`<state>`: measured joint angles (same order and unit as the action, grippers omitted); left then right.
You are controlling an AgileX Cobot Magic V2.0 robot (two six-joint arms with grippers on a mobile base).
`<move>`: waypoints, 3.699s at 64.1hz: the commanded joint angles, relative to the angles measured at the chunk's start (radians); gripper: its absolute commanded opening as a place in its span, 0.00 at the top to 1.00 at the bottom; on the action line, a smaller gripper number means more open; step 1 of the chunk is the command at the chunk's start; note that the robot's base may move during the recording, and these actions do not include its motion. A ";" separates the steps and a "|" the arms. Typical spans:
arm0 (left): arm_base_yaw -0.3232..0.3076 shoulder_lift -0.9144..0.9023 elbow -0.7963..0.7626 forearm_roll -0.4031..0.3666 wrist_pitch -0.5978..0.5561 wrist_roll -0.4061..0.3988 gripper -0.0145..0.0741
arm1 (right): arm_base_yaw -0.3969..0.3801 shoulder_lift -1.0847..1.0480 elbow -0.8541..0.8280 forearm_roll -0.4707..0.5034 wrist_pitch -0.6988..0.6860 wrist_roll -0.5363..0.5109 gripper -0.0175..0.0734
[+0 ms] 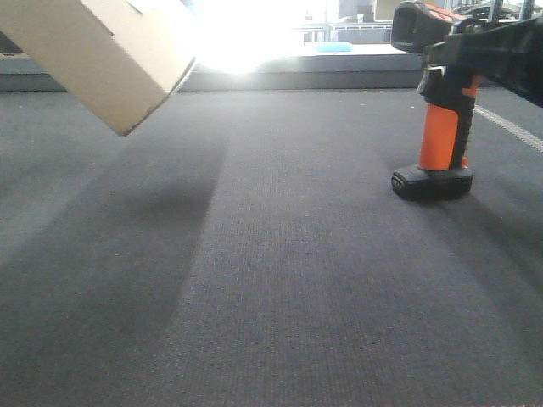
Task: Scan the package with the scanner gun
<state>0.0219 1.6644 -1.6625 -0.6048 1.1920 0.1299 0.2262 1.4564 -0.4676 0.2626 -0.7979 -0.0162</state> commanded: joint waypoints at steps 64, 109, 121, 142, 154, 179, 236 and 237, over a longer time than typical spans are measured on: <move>-0.005 -0.013 -0.007 -0.016 -0.016 0.002 0.96 | 0.003 0.190 -0.187 0.108 0.075 -0.001 0.21; -0.005 -0.013 -0.007 -0.016 -0.005 0.002 0.96 | 0.003 0.052 -0.197 0.138 0.048 -0.059 0.98; -0.005 -0.013 -0.007 -0.016 -0.005 0.002 0.96 | 0.003 -0.037 -0.284 0.138 0.215 -0.293 0.98; -0.005 -0.013 -0.007 0.015 0.011 0.002 0.96 | 0.003 -0.060 -0.456 0.138 0.430 -0.695 0.98; -0.005 -0.013 -0.007 0.014 0.018 0.002 0.96 | 0.003 -0.060 -0.473 0.138 0.433 -0.736 0.98; -0.005 -0.013 -0.007 0.014 0.022 0.002 0.96 | 0.003 -0.060 -0.473 0.138 0.433 -0.736 0.98; -0.005 -0.013 -0.007 0.014 0.022 0.002 0.96 | 0.003 -0.145 -0.356 0.611 0.366 -0.436 0.98; -0.005 -0.013 -0.007 0.014 0.022 0.002 0.96 | 0.003 -0.145 -0.348 0.594 0.356 -0.413 0.98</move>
<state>0.0219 1.6644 -1.6625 -0.5751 1.2176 0.1299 0.2301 1.3260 -0.8490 0.9050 -0.3316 -0.5597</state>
